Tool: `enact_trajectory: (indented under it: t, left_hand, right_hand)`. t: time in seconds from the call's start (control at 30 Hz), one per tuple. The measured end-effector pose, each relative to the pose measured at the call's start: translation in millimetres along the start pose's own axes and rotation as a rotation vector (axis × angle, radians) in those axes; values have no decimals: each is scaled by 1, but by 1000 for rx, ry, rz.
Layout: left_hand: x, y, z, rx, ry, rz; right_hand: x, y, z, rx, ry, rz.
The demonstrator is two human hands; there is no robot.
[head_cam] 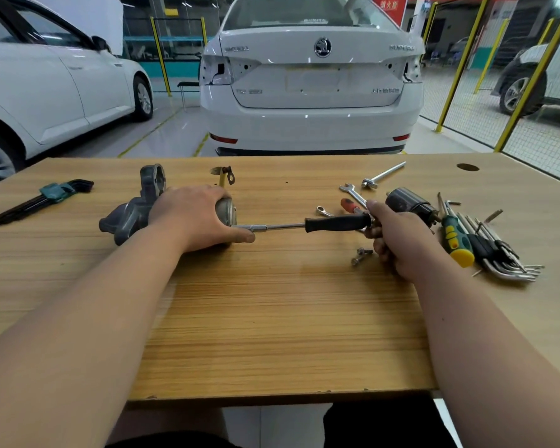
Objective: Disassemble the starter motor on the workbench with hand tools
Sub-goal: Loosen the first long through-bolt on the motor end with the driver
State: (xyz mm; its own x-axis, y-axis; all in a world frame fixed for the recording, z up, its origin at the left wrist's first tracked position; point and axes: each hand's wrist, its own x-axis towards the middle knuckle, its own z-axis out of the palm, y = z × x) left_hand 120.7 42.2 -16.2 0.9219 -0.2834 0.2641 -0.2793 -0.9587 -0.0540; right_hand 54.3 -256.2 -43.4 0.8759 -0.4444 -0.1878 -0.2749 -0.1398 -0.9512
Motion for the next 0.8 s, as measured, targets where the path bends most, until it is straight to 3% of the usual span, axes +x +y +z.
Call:
enact_trajectory:
  t: [0.4,0.63,0.8]
  left_hand:
    - [11,0,1,-37,-57,-33]
    - [9,1,0,-50,-56,-40]
    - [7,1,-1,-44,-58,-41]
  right_hand:
    - [-2,2,-4,-4,-118,-73]
    - [-1,5,-4,228,-206,-95]
    - [4,8,-2,202,-208,-119]
